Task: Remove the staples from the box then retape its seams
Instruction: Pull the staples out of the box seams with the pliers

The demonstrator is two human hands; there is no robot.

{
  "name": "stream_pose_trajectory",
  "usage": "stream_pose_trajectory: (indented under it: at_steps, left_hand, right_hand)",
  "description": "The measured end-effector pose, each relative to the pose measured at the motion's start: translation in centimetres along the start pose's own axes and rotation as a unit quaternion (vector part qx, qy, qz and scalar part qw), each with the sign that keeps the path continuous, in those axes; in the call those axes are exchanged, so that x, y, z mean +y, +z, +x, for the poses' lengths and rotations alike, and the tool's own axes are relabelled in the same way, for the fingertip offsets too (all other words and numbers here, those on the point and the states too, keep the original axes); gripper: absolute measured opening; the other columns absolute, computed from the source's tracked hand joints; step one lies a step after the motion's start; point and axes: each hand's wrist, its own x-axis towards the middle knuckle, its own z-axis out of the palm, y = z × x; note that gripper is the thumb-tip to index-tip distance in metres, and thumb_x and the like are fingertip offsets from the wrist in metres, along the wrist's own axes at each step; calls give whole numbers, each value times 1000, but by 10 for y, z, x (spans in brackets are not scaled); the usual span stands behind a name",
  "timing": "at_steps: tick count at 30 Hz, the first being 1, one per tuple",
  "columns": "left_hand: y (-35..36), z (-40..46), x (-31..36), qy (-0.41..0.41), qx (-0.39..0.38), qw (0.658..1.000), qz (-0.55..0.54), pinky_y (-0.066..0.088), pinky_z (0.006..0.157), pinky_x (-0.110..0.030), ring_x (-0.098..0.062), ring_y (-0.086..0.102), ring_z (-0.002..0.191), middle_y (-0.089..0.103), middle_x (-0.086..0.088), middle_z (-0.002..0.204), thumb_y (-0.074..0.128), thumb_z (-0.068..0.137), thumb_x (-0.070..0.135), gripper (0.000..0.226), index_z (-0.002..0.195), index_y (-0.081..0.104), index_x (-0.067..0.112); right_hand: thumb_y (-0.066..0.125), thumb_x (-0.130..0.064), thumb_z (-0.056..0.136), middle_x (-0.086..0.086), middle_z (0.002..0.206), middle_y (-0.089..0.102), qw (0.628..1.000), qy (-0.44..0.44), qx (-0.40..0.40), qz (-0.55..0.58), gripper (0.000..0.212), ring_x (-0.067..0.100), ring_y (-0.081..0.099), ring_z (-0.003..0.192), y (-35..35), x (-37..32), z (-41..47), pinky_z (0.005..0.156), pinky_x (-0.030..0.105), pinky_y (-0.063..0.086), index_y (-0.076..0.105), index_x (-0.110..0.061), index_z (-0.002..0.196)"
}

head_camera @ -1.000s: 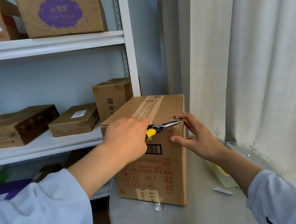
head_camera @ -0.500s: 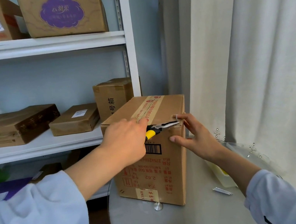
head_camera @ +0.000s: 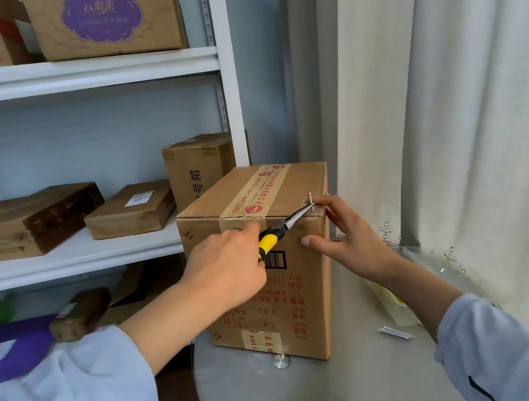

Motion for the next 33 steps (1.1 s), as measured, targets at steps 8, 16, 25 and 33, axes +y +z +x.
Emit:
stream_pose_trajectory:
  at_steps: [8, 16, 25, 33]
  left_hand:
    - [-6, 10, -5, 36, 49, 990, 130, 42, 63, -30, -24, 58, 100, 58, -6, 122, 49, 88, 19, 48, 134, 34, 18]
    - [-3, 12, -7, -18, -36, 999, 0, 52, 67, -34, -25, 58, 89, 54, -9, 131, 49, 88, 15, 49, 135, 37, 19]
    - [-4, 9, -6, -35, -7, 999, -26, 49, 61, -31, -24, 59, 87, 57, -8, 124, 52, 90, 19, 47, 135, 39, 19]
    - [-30, 11, 0, -18, 25, 1000, -4, 52, 66, -35, -24, 57, 84, 59, -6, 103, 56, 86, 16, 41, 126, 43, 16]
  right_hand:
    - [71, -40, 81, -18, 134, 45, 1000, 4, -4, 1, 57, 4, 44, 120, 0, -1, -1, 102, 31, 40, 39, -37, 129]
    - [72, -39, 81, -14, 134, 48, 1000, 20, -10, -13, 60, 7, 45, 123, -3, -7, 0, 108, 41, 40, 41, -35, 131]
    - [75, -39, 79, -1, 148, 44, 997, 52, 37, -40, 90, 17, 40, 136, -8, -23, 4, 111, 44, 37, 22, -29, 151]
    - [71, -23, 85, 6, 142, 50, 995, 82, 55, -29, 69, 21, 47, 130, -11, -43, 7, 110, 38, 39, 39, -13, 144]
